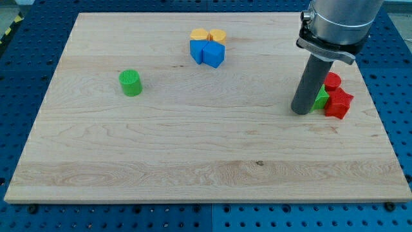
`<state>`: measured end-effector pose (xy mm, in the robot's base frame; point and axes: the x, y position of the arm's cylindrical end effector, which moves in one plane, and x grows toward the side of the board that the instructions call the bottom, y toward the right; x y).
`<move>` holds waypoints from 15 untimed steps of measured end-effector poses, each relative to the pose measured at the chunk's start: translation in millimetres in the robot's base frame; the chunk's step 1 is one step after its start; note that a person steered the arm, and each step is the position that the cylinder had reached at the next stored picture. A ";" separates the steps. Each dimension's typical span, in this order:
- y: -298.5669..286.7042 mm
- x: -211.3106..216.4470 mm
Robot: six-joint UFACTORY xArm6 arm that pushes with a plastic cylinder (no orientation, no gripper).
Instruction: Slide the green circle to the top of the green star
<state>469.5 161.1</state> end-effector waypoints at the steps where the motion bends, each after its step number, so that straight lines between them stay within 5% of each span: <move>1: -39.6 4.0; 5: -290.7 24.2; 7: -379.7 -24.2; 15: -326.3 -50.1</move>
<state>419.3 -165.2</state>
